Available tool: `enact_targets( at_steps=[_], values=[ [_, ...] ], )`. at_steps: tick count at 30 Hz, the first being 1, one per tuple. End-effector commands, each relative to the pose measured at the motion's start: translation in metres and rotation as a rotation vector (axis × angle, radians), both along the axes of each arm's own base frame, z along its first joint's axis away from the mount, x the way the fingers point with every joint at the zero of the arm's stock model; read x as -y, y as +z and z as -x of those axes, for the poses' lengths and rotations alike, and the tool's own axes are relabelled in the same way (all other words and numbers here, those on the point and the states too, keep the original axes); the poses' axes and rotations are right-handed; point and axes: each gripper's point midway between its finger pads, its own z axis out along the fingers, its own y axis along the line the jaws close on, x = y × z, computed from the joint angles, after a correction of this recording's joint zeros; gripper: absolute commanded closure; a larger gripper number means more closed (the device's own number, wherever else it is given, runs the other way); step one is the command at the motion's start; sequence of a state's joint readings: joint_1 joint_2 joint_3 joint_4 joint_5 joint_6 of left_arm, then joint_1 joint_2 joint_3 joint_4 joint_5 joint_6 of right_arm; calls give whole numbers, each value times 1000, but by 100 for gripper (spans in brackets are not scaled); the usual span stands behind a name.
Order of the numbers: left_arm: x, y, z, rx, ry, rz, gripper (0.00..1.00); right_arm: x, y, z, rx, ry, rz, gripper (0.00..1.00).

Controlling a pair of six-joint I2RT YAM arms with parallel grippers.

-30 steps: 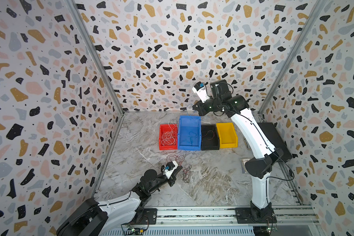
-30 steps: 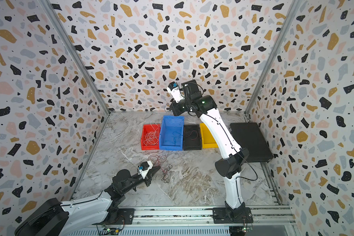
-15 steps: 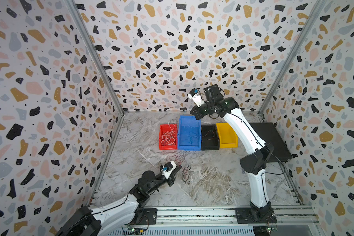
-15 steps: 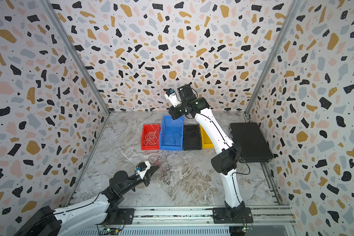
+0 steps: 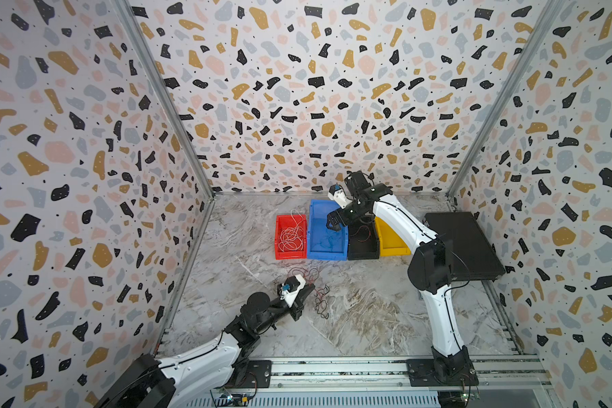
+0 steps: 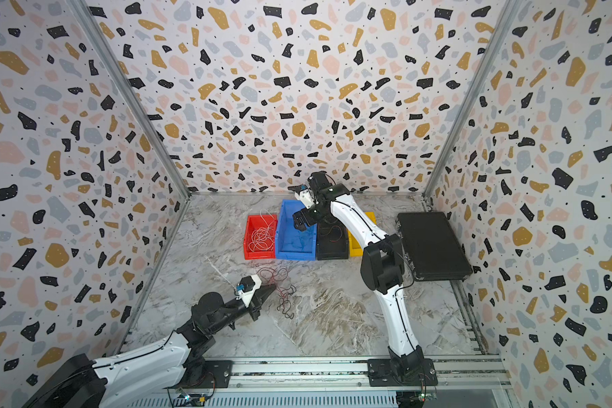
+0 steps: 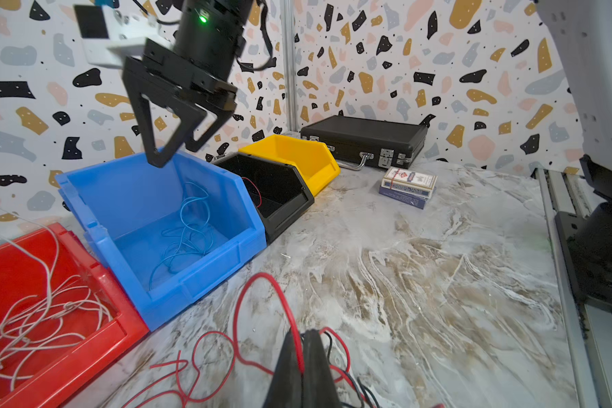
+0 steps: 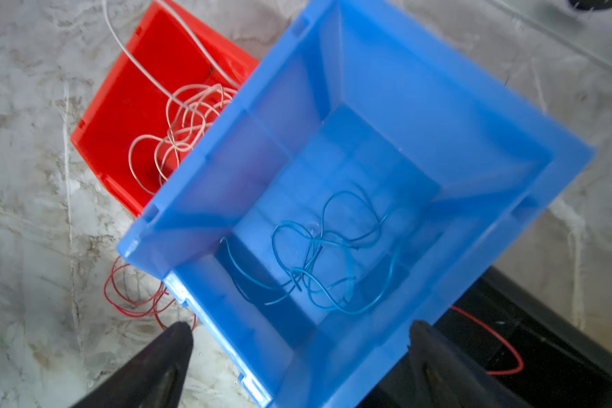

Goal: Untangle and sort cables by color
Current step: Place the cable in the bin.

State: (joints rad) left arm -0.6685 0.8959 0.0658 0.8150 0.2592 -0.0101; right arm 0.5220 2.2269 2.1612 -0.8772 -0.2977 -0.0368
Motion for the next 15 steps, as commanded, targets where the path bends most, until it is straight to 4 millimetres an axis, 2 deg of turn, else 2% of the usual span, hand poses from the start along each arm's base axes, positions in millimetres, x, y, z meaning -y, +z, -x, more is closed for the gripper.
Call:
enact_targets(
  at_steps=[1,4,7,10,12,15],
  values=[
    [-5,32,-19,-23,100,106,100,5,80,19,169,5,-117,0],
    [-7,46,-26,-57,136,154,100,14,94,45,210,18,-181,0],
    [-5,49,-32,-108,155,142,100,20,87,77,179,39,-235,0],
    [-7,41,-35,-130,181,142,100,12,70,115,116,82,-284,0],
    [-9,38,-36,-137,189,147,100,5,39,147,93,128,-290,0],
    [-8,39,-36,-143,187,149,100,-6,21,178,81,186,-351,0]
  ],
)
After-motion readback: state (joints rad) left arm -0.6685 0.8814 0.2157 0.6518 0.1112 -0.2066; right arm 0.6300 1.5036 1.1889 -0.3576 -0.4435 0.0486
